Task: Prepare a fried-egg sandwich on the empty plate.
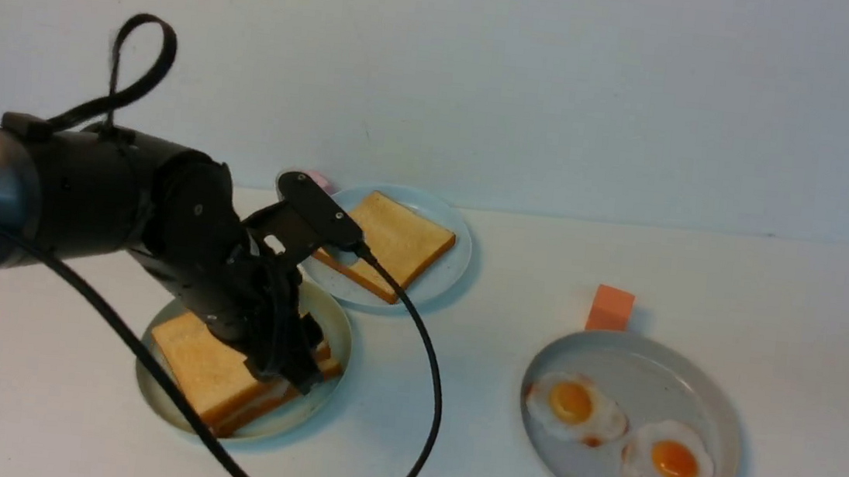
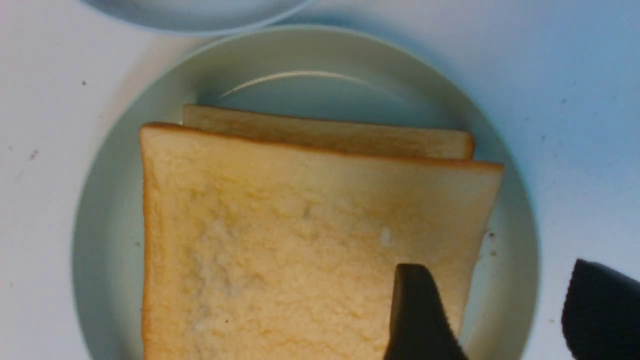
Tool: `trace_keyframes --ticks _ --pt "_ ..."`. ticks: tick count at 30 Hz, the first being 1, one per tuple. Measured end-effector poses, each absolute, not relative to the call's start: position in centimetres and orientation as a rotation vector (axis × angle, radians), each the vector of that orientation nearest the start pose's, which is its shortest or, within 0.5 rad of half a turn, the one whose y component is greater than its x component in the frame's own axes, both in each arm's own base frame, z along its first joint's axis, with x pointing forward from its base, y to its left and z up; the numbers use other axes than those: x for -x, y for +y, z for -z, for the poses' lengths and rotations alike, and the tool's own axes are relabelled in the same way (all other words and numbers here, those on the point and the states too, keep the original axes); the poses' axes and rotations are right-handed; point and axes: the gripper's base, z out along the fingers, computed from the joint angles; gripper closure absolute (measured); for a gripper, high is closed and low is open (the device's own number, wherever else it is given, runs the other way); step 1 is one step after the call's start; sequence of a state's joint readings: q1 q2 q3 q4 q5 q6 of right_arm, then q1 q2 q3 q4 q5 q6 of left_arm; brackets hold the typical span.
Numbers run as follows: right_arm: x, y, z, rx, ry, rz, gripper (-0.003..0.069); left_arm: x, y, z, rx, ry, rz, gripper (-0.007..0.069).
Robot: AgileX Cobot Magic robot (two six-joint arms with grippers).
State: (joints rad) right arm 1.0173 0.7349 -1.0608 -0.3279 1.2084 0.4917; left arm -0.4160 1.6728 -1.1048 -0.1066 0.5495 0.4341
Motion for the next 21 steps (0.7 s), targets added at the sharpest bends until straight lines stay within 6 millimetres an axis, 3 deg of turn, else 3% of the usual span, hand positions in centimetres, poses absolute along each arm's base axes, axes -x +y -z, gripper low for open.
trace_keyframes --ticks 3,5,6,9,11,12,14,15,18,21 --pt "-7.5 7.0 -40.1 0.595 2.251 -0.348 0.0613 -30.2 -14.3 -25.9 -0.881 2.355 0.183 0.0197" --pt "-7.5 7.0 -40.1 0.595 2.251 -0.348 0.061 -28.1 -13.9 -29.6 -0.769 2.294 0.29 0.0254" --pt "-7.5 7.0 -40.1 0.595 2.251 -0.348 0.061 -27.8 -13.9 -29.9 -0.752 2.289 0.309 0.0272" --pt "-7.4 7.1 -40.0 0.598 2.26 -0.367 0.0602 -22.3 -12.0 -36.0 -0.626 2.084 0.449 0.0502" --pt "-7.3 7.2 -40.0 0.6 2.269 -0.383 0.06 -19.6 -10.9 -37.4 -0.584 1.977 0.486 0.0617" --pt "-7.3 7.2 -40.0 0.601 2.27 -0.387 0.0599 -19.0 -10.7 -37.6 -0.571 1.956 0.495 0.0624" --pt "-7.2 7.2 -40.0 0.602 2.275 -0.396 0.0596 -15.8 -9.3 -37.8 -0.528 1.844 0.521 0.0638" --pt "-7.2 7.2 -40.0 0.603 2.275 -0.398 0.0596 -15.5 -9.2 -37.8 -0.53 1.836 0.519 0.0638" --pt "-7.2 7.2 -40.0 0.603 2.277 -0.401 0.0592 -11.3 -7.4 -36.2 -0.5 1.744 0.554 0.0638" --pt "-7.2 7.2 -40.0 0.603 2.277 -0.401 0.0588 -9.1 -6.6 -34.6 -0.477 1.715 0.595 0.0638"
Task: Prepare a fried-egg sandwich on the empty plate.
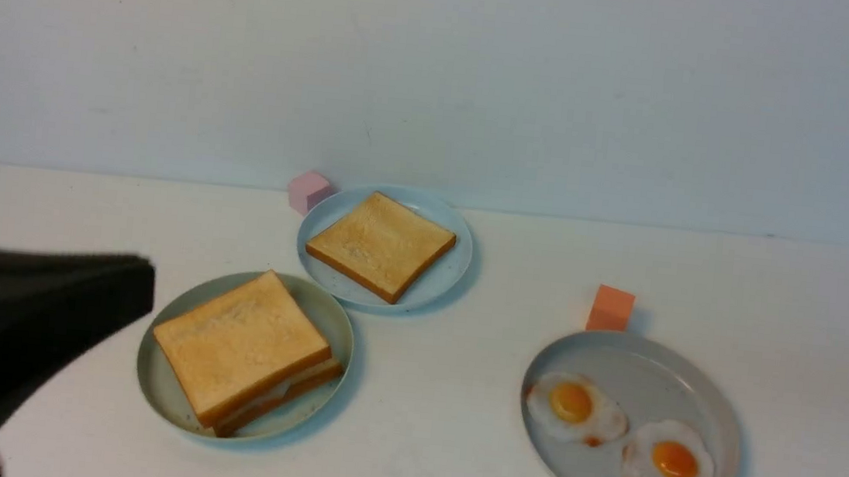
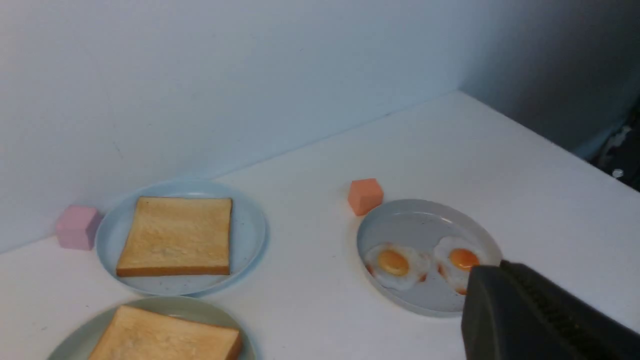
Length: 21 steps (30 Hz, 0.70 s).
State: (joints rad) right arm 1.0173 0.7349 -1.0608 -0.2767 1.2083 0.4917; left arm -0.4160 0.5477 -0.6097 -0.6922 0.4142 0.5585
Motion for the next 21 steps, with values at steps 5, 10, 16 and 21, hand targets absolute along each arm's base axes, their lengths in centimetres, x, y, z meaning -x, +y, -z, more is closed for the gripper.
trace_keyframes --ticks 5,10,16,21 --pt "-7.2 7.3 -40.0 0.603 2.277 -0.402 0.0578 -5.7 -5.2 -30.7 -0.452 1.666 0.633 0.0638" --pt "-7.2 7.2 -40.0 0.603 2.277 -0.402 0.0571 -4.3 -4.6 -28.0 -0.443 1.649 0.645 0.0638" --pt "-6.8 6.6 -40.2 0.593 2.257 -0.42 0.0564 -4.3 -4.7 -25.6 -0.461 1.716 0.652 0.0638" --pt "-6.2 5.5 -40.6 0.574 2.224 -0.45 0.0557 -4.3 -4.8 -25.1 -0.465 1.735 0.653 0.0638"
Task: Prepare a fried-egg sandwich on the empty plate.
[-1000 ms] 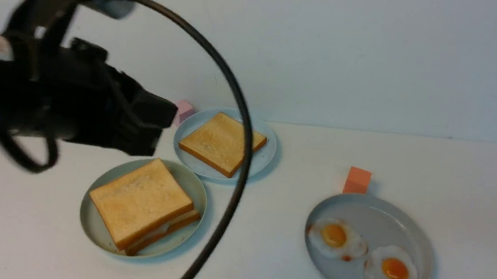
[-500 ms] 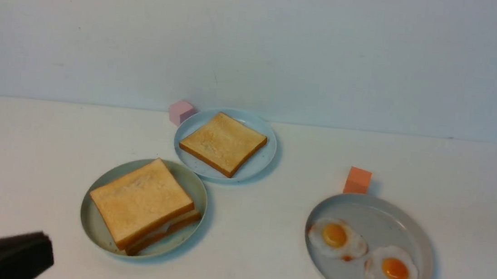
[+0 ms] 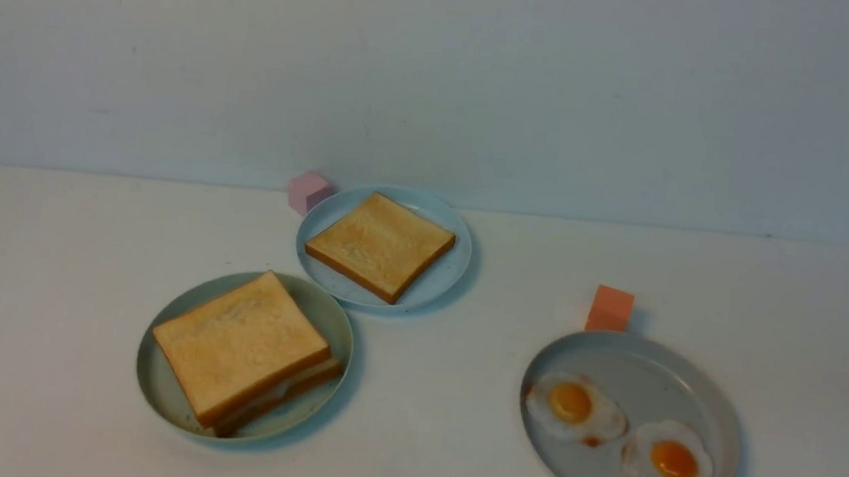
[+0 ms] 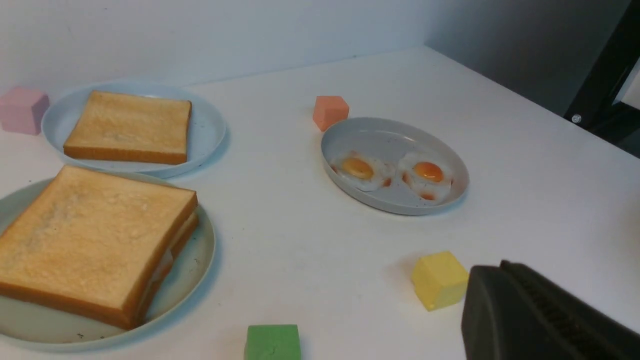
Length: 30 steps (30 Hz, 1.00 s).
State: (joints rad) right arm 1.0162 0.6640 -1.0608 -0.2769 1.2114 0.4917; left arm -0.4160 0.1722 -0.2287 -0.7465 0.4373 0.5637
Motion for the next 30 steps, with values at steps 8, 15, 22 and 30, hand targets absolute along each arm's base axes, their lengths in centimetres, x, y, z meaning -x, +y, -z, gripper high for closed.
trace_keyframes --ticks 8,15,22,30 --pt "-5.4 2.6 -41.1 0.357 2.186 -0.412 0.0569 -4.3 -4.8 -25.1 -0.466 1.735 0.653 0.0638" --pt "-3.8 0.6 -36.0 0.28 2.025 -0.219 0.0671 -4.3 -4.8 -25.1 -0.466 1.735 0.653 0.0638" --pt "-5.1 0.0 -25.5 0.115 1.806 0.032 0.0671 -4.3 -4.8 -25.1 -0.466 1.735 0.653 0.0638" --pt "-5.6 -0.1 -18.6 0.074 1.734 0.048 0.0671 -4.3 -4.8 -25.1 -0.465 1.736 0.654 0.0637"
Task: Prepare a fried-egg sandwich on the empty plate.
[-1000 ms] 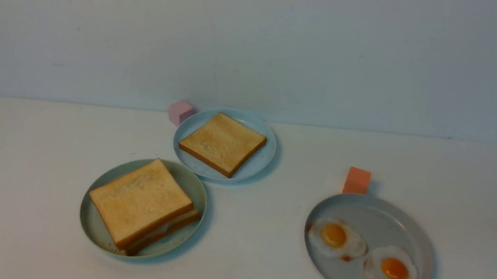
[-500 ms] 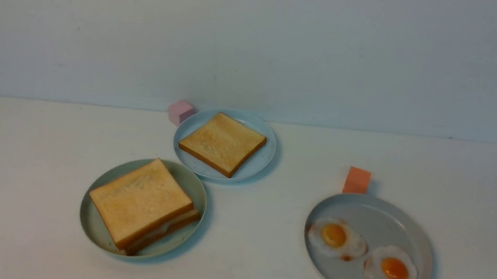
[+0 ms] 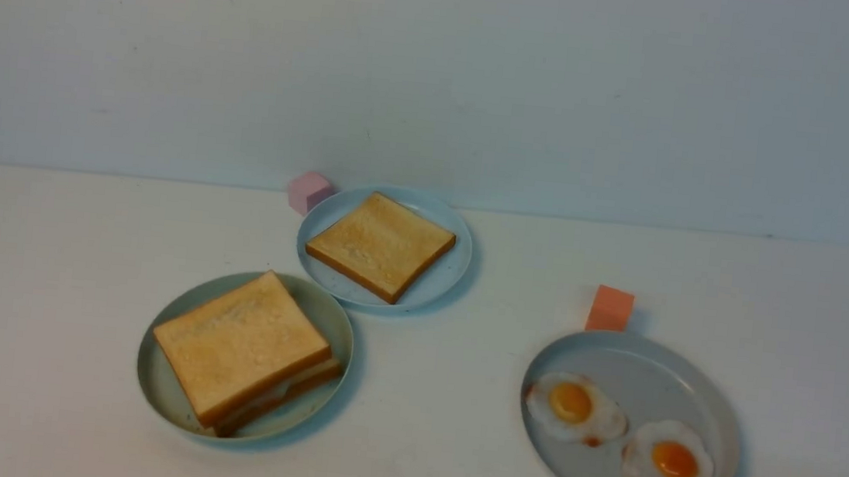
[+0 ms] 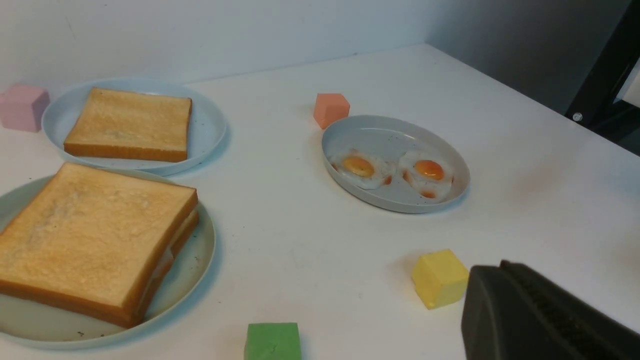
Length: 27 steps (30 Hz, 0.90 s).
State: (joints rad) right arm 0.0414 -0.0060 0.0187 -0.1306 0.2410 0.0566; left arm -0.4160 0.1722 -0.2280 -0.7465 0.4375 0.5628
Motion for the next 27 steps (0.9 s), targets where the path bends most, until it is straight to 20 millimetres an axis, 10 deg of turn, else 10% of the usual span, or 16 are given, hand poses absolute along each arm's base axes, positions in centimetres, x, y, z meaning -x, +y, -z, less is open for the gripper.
trace_keyframes --ticks 27 --pt "-5.23 0.52 -17.3 0.048 1.869 -0.07 0.0665 -4.34 -4.79 -25.06 -0.464 1.736 0.655 0.0616"
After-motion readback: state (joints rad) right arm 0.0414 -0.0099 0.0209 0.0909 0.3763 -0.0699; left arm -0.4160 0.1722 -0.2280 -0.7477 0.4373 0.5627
